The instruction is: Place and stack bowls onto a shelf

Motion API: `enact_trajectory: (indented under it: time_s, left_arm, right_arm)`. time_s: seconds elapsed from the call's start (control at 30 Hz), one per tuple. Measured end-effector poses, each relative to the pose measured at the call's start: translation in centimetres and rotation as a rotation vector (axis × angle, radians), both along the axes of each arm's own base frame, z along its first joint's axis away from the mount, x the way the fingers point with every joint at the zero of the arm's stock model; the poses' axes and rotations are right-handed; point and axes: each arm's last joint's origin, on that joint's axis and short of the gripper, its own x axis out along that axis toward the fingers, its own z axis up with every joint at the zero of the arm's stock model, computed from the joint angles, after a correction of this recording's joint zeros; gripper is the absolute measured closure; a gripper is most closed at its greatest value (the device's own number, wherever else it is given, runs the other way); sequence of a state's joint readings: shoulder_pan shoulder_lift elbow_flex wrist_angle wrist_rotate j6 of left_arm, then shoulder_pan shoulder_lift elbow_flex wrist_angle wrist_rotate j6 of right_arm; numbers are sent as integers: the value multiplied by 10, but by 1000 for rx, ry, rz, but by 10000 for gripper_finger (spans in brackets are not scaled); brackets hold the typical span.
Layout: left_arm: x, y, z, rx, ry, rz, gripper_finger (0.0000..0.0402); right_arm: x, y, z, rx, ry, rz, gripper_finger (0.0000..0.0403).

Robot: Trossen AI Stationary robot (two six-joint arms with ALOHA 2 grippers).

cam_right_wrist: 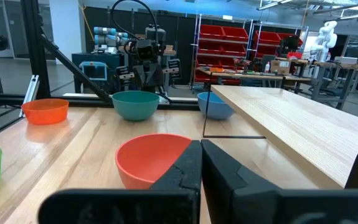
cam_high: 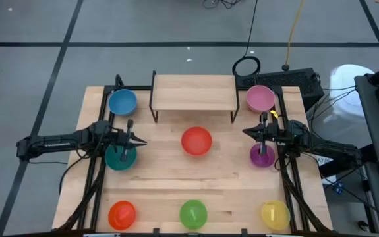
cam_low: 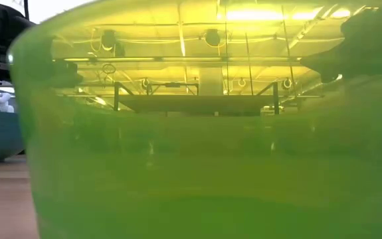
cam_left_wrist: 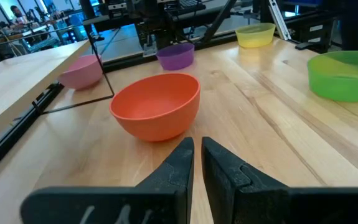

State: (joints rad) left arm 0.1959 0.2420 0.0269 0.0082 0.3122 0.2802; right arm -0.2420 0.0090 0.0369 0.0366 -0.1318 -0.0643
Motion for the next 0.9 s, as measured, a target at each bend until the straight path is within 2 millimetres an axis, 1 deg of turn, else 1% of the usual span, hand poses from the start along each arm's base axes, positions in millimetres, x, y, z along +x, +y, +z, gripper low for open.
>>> enact_trajectory:
  time_s: [0.77, 0.9]
  left_arm:
    - [0, 0, 0, 0, -1, 0, 364]
    - [0, 0, 0, 14, -2, -1, 364]
  right_arm:
    - [0, 0, 0, -1, 0, 0, 401]
    - [0, 0, 0, -34, 4, -1, 401]
